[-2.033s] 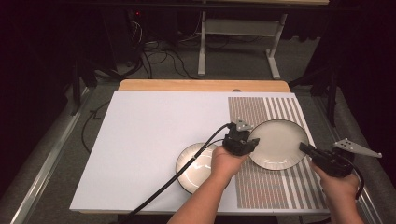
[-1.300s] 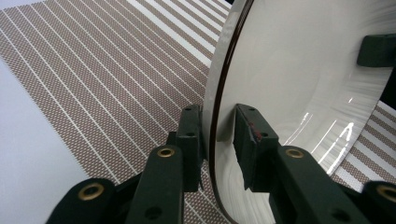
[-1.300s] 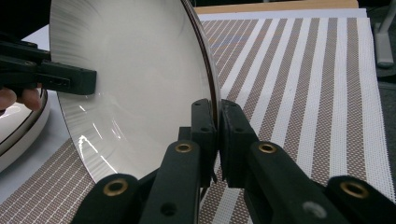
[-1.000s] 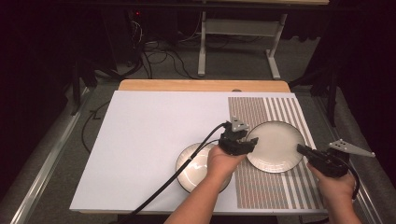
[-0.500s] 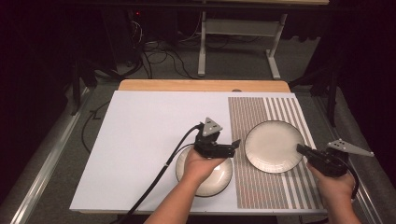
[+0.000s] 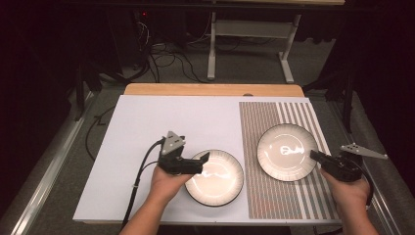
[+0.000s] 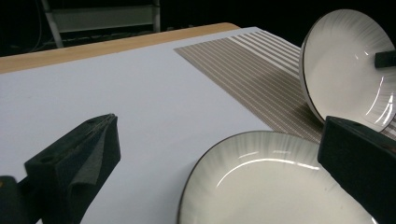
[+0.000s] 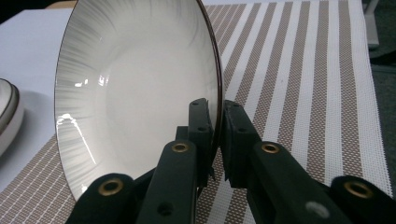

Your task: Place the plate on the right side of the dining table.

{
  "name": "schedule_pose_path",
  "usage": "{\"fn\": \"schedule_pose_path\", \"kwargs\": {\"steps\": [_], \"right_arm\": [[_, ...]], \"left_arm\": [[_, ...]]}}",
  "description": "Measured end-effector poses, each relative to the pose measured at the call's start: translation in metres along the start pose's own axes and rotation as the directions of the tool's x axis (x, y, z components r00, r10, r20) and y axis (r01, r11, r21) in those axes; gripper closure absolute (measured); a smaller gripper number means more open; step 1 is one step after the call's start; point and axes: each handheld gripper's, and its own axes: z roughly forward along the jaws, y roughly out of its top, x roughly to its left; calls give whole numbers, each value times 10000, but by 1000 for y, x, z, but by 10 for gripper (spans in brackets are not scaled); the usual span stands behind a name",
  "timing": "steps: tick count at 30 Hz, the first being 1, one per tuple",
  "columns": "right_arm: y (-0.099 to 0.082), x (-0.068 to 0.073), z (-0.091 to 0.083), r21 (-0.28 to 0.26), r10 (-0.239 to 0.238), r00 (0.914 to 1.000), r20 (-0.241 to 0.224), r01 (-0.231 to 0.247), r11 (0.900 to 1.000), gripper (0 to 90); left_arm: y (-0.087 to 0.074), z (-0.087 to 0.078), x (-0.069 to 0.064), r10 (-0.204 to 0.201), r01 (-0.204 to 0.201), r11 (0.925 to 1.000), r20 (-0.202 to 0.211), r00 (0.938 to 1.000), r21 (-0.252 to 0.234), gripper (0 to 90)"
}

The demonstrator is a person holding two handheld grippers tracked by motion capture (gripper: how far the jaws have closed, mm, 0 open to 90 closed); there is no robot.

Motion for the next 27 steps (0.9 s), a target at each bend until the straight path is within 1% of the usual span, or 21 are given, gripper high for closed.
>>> {"fn": "schedule_pose_path", "kwargs": {"steps": [2,3,4,5,7,8,9,10,11,12,15,16,17,18,19,21,22,23,25,27], "right_arm": [[1,-1,3,173,-9,9999,100,7,9999,841],[2,-2,5,277,26,9998,176,-31,9996,836],[2,-2,7,416,141,9995,272,-152,9990,830],[2,-3,9,517,209,9992,345,-227,9984,824],[1,-6,13,690,355,9986,402,-382,9969,819],[1,-6,13,690,355,9986,402,-382,9969,819],[1,-7,15,771,509,9977,439,-542,9956,814],[1,-7,15,787,536,9974,490,-573,9952,812],[2,-7,16,852,575,9969,546,-620,9944,807],[2,-8,17,929,653,9959,622,-709,9931,802],[1,-10,21,1112,803,9935,801,-889,9898,792],[1,-10,23,1140,924,9916,907,-1025,9882,793],[1,-11,23,1097,863,9904,1076,-981,9891,808],[1,-11,24,1168,766,9887,1287,-918,9889,807],[1,-12,25,1271,828,9872,1365,-1003,9868,806],[-1,-14,28,1313,948,9854,1416,-1136,9848,806],[-1,-14,30,1349,969,9843,1478,-1171,9839,804],[-1,-14,32,1372,917,9832,1576,-1137,9840,805],[-1,-15,32,1287,930,9837,1538,-1133,9852,810],[-2,-15,33,1215,949,9830,1571,-1146,9859,811]], "left_arm": [[-7,-12,8,63,-64,10000,-67,10000,-58,1],[-9,-18,12,105,-106,9999,-187,9998,-62,1],[-9,-18,12,105,-106,9999,-187,9998,-62,1],[-13,-28,19,173,-175,9998,-330,9993,-58,1],[-16,-41,29,116,-125,9997,-448,9989,-208,1],[-16,-41,29,116,-125,9997,-448,9989,-208,1],[-20,-51,37,-8,-11,9994,-554,9985,-357,1],[-20,-51,37,-8,-11,9994,-554,9985,-357,1],[-25,-58,43,-112,79,9989,-704,9975,-461,1],[-27,-61,46,-185,145,9984,-754,9970,-542,1],[-33,-67,50,-257,189,9968,-877,9958,-772,1],[-34,-68,52,-330,266,9967,-847,9959,-764,1],[-35,-68,53,-363,301,9968,-847,9957,-741,1],[-35,-68,53,-355,291,9969,-871,9956,-729,1],[-36,-67,54,-367,305,9970,-868,9956,-717,1],[-37,-65,54,-375,323,9975,-831,9958,-631,1],[-37,-64,54,-306,257,9980,-853,9959,-583,1],[-37,-63,54,-244,196,9983,-879,9958,-548,1],[-38,-62,53,-148,105,9989,-941,9955,-459,1],[-38,-61,52,-137,96,9990,-932,9956,-445,1]]}}
